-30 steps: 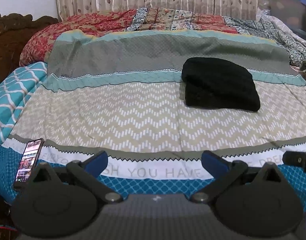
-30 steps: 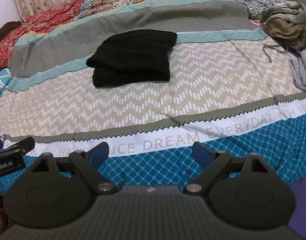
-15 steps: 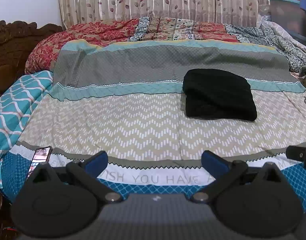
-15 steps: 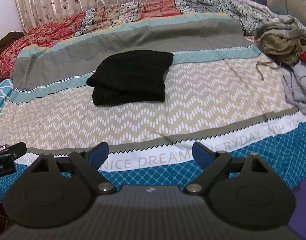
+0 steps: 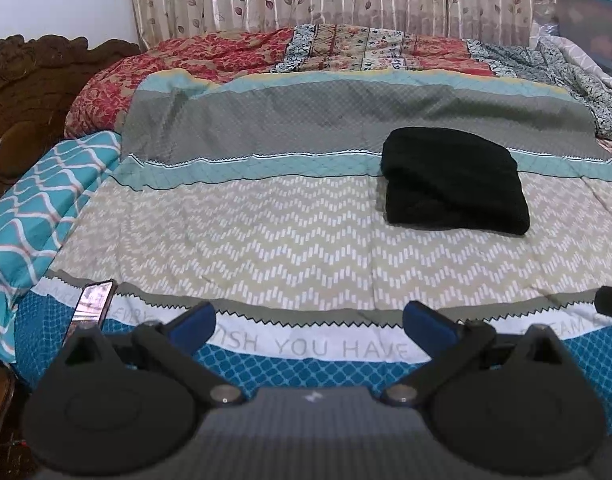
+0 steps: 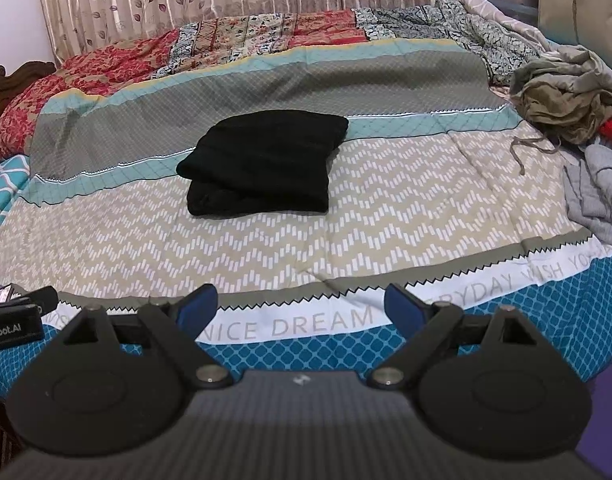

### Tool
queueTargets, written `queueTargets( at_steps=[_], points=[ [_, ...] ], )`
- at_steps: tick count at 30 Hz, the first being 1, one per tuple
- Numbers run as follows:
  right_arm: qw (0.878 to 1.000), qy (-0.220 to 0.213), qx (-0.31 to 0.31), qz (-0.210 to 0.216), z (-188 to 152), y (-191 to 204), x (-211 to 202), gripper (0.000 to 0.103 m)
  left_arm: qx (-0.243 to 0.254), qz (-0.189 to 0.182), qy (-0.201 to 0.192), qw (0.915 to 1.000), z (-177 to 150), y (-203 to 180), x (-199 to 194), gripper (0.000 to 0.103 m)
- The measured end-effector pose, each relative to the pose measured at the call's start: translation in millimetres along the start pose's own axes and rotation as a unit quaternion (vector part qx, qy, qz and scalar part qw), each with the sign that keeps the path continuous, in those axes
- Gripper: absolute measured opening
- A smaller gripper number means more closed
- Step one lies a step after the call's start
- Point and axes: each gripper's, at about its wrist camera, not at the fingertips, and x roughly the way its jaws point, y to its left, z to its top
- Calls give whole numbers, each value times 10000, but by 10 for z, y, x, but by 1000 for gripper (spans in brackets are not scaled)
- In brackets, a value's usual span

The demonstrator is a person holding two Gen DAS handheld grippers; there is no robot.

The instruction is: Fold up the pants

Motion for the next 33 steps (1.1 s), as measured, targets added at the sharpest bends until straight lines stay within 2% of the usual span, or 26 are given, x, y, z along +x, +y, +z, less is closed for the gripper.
queueTargets(
  at_steps=[9,15,33],
  points=[
    [10000,8,42,-8,-17,-15,-13,92,79,19,182,9998,4,-97,8,103],
    [10000,16,54,-3,-23,-22,-13,92,103,-102,509,9986,-2,-154,70,103],
    [9997,183,143,10,-95,-20,49,92,79,-88,898,9959,-60,-148,220,103]
  ],
)
